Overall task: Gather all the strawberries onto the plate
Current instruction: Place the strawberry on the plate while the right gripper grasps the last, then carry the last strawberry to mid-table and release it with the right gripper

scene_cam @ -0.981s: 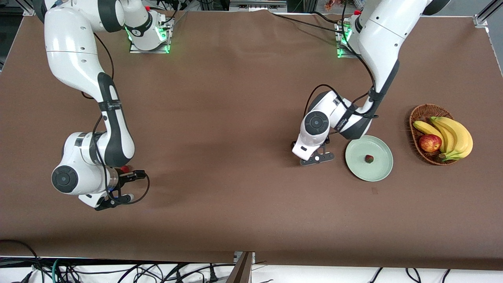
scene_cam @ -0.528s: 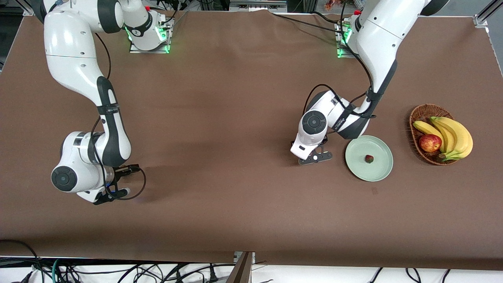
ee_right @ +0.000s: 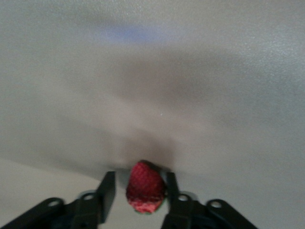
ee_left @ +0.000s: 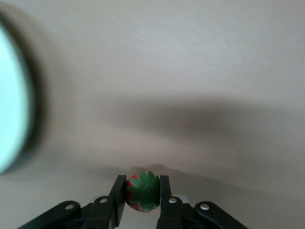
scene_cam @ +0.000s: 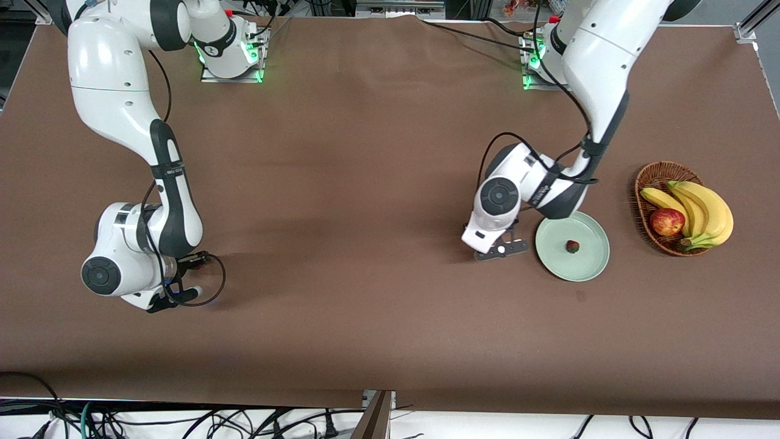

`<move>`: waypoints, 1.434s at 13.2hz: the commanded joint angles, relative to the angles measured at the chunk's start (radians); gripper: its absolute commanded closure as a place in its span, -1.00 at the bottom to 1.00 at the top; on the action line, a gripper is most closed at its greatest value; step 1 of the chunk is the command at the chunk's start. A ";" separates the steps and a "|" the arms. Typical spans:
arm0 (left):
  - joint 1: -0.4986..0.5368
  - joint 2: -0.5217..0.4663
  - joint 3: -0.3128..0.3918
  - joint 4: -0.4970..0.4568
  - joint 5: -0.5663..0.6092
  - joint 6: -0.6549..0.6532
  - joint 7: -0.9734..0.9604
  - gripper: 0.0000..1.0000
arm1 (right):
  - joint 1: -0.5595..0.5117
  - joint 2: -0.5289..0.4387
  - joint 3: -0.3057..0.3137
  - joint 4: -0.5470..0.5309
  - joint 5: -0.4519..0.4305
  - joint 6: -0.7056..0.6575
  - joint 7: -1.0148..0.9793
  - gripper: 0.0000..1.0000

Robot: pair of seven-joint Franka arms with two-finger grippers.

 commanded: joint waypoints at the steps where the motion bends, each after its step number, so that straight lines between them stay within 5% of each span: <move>1: 0.084 -0.096 -0.007 -0.008 0.025 -0.121 0.172 0.69 | 0.010 -0.040 -0.007 -0.048 -0.002 0.005 -0.018 0.66; 5: 0.225 -0.143 -0.009 -0.008 0.014 -0.174 0.506 0.65 | 0.016 -0.044 -0.004 -0.038 0.011 0.003 -0.003 0.82; 7: 0.273 -0.135 -0.009 -0.011 0.013 -0.172 0.640 0.48 | 0.039 -0.046 0.007 -0.022 0.018 0.004 0.037 0.82; 13: 0.328 -0.083 -0.006 -0.031 0.016 -0.137 0.777 0.28 | 0.280 -0.035 0.007 0.022 0.124 0.050 0.513 0.82; 18: 0.357 -0.074 -0.006 -0.095 0.028 -0.048 0.814 0.29 | 0.550 0.017 0.036 0.047 0.176 0.317 0.974 0.82; 19: 0.366 -0.074 -0.007 -0.107 0.028 -0.025 0.820 0.04 | 0.562 0.031 0.077 0.054 0.175 0.380 1.043 0.82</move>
